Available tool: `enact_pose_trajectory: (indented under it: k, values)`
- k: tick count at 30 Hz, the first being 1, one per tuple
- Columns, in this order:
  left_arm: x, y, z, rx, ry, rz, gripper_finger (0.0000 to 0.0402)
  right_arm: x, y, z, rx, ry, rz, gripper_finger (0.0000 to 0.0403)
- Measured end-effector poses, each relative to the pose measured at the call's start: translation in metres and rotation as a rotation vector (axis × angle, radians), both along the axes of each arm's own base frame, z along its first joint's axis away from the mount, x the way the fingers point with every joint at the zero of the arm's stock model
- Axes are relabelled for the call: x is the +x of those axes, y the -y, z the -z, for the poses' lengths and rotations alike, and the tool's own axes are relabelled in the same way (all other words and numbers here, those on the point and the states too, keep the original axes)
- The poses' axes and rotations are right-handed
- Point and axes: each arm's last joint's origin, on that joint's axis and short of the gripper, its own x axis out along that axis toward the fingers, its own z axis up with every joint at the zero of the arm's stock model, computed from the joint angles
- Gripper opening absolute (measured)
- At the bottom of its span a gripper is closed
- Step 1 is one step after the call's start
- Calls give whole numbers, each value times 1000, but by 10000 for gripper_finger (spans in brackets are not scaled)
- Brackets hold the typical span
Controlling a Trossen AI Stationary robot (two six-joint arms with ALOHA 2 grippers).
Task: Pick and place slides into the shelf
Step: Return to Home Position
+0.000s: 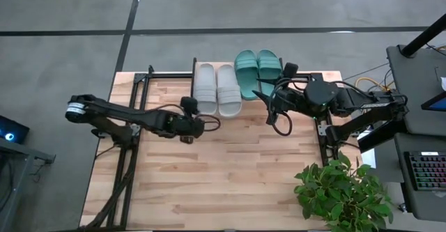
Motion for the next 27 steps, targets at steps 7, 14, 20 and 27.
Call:
enact_pose_trajectory:
  k: [7, 14, 20, 27]
  values:
    - [-26, 7, -43, -429, 300, 83, 191, 0, 0, 1, 39, 11, -2, 166]
    - [-48, 17, -76, -601, 625, 384, 96, -1, 0, 5, 111, 9, 13, 166]
    - [-73, 14, -60, -555, 774, 460, 10, 0, 0, 13, 135, -30, 23, 166]
    - [-93, 8, -28, -477, 924, 549, 4, 8, -1, 28, 129, -80, 30, 160]
